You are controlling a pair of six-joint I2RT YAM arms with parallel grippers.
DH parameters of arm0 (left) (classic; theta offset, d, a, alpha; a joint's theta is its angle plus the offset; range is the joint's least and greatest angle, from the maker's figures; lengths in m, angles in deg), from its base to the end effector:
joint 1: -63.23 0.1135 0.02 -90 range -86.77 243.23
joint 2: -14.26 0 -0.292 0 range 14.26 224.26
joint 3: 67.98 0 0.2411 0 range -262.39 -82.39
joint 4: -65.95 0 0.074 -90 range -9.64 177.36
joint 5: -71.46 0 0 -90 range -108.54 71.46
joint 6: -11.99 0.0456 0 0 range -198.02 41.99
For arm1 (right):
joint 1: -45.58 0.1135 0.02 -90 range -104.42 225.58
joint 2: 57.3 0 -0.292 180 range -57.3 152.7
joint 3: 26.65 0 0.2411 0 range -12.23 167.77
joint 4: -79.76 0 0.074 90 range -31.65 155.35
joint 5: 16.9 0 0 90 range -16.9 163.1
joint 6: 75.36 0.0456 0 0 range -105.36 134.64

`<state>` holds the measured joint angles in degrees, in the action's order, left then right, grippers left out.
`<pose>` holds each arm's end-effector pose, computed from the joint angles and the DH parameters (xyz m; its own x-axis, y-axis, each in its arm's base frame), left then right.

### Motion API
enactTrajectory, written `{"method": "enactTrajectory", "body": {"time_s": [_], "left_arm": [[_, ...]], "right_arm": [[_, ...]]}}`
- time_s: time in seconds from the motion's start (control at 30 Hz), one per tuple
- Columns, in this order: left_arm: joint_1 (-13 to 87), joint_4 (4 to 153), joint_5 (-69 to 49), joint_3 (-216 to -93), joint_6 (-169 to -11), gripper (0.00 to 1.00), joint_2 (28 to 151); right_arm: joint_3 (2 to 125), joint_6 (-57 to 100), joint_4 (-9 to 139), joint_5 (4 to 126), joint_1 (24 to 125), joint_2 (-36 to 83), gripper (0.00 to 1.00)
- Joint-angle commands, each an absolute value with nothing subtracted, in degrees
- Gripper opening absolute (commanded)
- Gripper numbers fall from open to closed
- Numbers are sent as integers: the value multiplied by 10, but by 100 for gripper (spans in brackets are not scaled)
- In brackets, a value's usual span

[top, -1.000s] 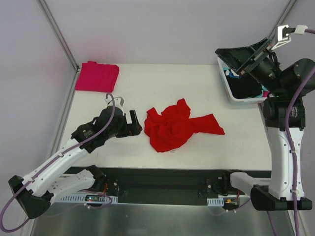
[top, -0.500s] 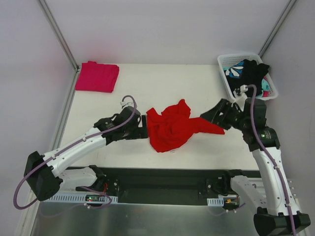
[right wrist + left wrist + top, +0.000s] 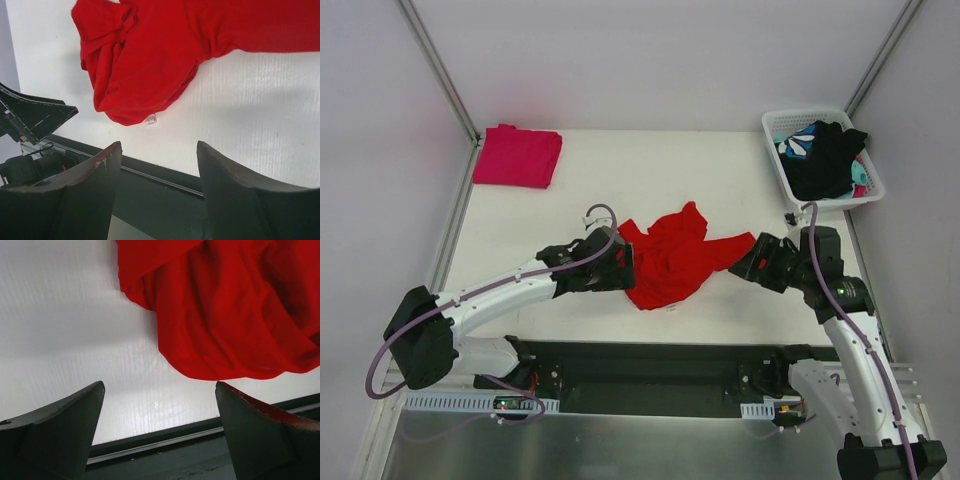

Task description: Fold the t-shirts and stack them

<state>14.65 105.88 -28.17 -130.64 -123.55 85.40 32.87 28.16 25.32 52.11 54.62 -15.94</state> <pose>0.1665 -0.1772 0.2653 -0.8218 -0.1321 -0.5542 0.1132 0.9155 -0.3861 0.1198 0.0356 0.3126 -0.6692 0.1146 -0.7342 -0.2833 0.8741 0.3945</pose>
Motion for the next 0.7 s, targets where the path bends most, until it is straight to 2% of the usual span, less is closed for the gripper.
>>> {"method": "enactTrajectory", "body": {"time_s": [0.0,0.17,0.4,0.67], "left_arm": [[130,1040,-290,-1326,-1252,93,868],[131,1044,-300,-1324,-1245,94,848],[131,1067,-314,-1321,-1243,94,814],[131,1094,-323,-1317,-1239,94,776]], "right_arm": [[293,287,275,534,565,-164,64],[253,312,326,554,608,-139,63],[255,325,415,611,678,-41,61],[278,322,471,670,691,57,59]]}}
